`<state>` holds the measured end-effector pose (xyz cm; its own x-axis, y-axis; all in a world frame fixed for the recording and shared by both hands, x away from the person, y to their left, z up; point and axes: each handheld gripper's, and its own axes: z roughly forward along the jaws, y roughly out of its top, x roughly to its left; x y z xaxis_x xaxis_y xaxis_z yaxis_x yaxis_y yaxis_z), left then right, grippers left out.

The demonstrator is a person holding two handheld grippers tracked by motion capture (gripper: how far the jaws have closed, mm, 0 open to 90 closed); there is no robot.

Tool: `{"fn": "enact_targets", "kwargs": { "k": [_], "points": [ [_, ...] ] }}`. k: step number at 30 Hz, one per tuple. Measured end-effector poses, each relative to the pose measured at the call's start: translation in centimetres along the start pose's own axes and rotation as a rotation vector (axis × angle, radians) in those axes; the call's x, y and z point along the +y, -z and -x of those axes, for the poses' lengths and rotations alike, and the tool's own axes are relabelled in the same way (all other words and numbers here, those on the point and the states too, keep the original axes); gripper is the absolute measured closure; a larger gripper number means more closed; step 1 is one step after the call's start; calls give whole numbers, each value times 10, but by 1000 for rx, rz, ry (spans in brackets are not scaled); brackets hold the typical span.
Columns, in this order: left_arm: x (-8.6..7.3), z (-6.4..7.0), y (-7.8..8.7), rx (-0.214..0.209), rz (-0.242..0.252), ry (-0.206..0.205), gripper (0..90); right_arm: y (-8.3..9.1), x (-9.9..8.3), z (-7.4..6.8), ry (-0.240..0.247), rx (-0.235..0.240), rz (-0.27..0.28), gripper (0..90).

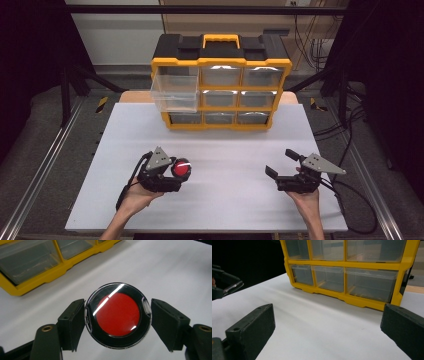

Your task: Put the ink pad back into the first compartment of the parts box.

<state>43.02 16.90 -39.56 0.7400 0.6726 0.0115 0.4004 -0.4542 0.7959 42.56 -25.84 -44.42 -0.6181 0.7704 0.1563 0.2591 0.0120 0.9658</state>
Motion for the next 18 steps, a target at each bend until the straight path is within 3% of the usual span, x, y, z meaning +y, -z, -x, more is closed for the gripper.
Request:
{"fn": "enact_targets", "kwargs": {
  "k": [18],
  "points": [
    [17,-13,24,30,75,9,293,0,0,0,1,-2,-2,3]
  ]
}}
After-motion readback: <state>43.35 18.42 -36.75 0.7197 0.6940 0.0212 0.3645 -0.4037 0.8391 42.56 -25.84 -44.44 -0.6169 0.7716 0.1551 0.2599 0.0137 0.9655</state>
